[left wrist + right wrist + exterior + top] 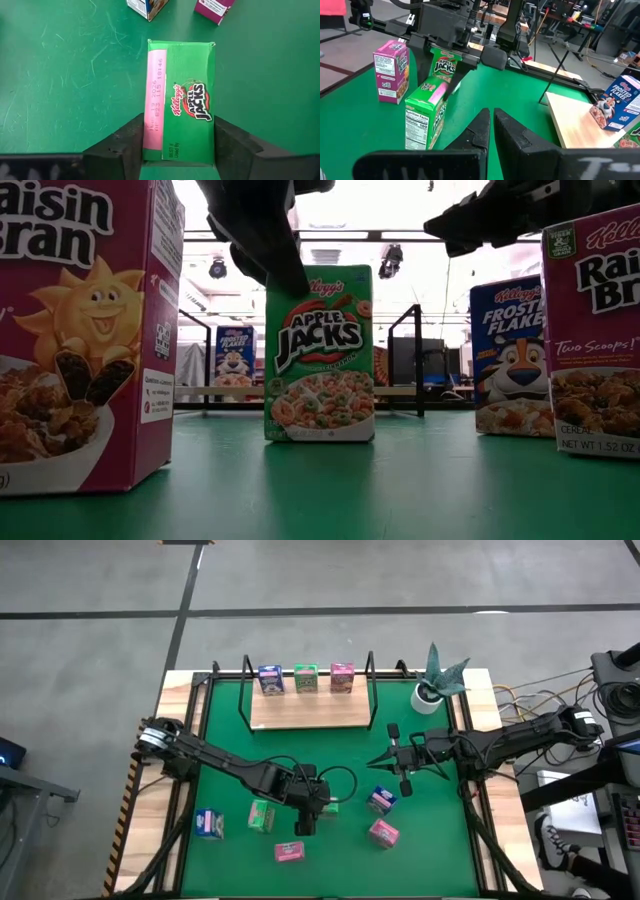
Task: Stack cereal on shelf
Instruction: Put the right green cereal box aligned with the other green cereal box on the shelf
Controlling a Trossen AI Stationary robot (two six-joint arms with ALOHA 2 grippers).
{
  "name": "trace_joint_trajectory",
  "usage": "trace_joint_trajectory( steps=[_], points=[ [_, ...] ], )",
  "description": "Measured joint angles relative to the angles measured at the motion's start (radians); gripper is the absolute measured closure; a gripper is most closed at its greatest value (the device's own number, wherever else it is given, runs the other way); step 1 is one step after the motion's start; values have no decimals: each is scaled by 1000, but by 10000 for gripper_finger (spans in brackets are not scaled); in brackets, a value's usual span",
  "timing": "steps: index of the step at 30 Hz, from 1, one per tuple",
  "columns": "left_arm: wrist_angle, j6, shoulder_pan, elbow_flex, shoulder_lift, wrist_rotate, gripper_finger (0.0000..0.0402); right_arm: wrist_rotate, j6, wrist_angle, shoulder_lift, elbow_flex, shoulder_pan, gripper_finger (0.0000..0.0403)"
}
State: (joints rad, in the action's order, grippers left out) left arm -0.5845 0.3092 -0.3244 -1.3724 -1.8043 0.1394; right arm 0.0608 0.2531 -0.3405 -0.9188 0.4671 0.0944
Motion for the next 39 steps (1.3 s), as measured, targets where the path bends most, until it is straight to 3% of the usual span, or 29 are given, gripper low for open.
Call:
trace_joint_trajectory(
  steps=[11, 21, 33, 39],
  points=[
    [-92, -36, 2, -57, 7, 13, 251, 0, -10, 3, 0, -1, 0, 390],
    [-249, -292, 51, -172, 69, 29, 249, -1, -8, 5, 0, -1, 0, 390],
    [-337, -568, 343, -172, 156, 25, 249, -1, -7, 6, 0, -1, 0, 390],
    [-332, -685, 540, -170, 154, -75, 248, -1, -8, 11, 0, -1, 0, 390]
  ],
)
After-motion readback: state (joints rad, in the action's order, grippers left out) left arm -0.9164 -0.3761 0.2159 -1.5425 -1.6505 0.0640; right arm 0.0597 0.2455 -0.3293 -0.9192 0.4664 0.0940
